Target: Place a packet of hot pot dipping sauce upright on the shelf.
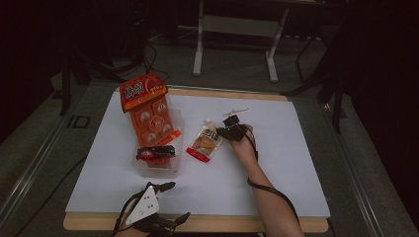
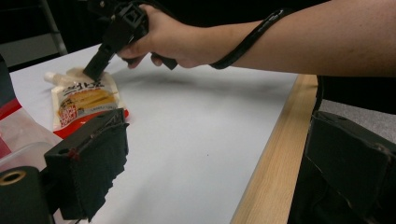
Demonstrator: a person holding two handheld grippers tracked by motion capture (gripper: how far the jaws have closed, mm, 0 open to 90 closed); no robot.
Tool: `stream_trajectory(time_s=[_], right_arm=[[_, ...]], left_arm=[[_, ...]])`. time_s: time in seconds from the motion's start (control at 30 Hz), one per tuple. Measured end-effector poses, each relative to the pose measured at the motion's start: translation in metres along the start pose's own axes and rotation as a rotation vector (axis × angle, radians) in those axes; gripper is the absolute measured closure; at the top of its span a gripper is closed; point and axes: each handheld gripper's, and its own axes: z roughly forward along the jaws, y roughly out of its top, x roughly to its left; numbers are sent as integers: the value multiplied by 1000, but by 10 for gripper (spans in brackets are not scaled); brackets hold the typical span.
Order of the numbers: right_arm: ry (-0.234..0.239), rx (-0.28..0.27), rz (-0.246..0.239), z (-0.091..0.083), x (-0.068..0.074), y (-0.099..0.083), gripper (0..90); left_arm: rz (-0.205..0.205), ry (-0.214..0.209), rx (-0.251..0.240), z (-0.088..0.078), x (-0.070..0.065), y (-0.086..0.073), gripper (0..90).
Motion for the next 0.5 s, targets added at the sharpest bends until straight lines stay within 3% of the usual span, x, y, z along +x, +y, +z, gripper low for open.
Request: stream_trajectory(time_s=[0.13,0.3,0.5], right_arm=[[2,-23,-15,-9,3,2,897],[22,-90,-24,-27,11,4,897],[75,-166,-58,-52,27,12,898]], left_arm=[[1,-2,-1,0,0,0,62],[1,1,-4,1,0,1,62],[-13,-13,-12,1,0,0,62]])
